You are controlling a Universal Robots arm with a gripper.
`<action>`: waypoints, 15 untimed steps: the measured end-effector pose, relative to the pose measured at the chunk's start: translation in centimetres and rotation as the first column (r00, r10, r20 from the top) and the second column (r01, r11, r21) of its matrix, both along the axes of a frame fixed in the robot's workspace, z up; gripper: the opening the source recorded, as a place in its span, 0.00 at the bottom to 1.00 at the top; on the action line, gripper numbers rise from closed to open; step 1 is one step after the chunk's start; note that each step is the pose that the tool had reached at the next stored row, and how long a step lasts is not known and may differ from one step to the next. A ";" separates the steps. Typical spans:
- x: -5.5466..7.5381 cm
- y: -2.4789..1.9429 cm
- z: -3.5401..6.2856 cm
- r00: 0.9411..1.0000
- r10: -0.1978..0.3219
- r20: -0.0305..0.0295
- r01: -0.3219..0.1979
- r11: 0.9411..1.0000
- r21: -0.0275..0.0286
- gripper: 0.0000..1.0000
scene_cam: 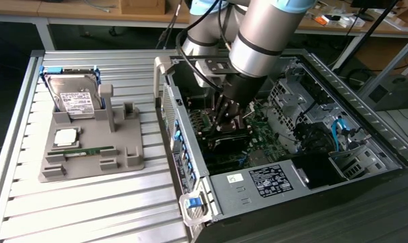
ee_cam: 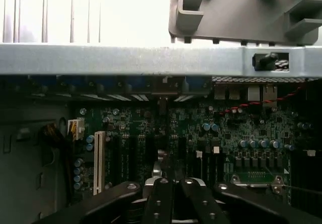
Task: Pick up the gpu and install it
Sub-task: 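Press down on the gpu until it lock into place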
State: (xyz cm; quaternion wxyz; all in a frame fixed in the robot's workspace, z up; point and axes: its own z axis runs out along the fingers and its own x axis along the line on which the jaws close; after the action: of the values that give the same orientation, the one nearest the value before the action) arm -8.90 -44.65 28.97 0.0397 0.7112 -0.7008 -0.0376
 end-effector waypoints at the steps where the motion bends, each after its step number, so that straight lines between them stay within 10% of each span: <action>1: 0.5 -0.01 -0.01 1.000 0.000 -0.002 0.000 1.000 0.000 0.11; 15: 7.8 -0.07 -0.36 0.998 0.000 -0.059 0.000 1.000 0.006 0.11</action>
State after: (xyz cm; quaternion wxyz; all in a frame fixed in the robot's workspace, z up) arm -1.13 -44.72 28.61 0.0584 0.7100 -0.6992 -0.0608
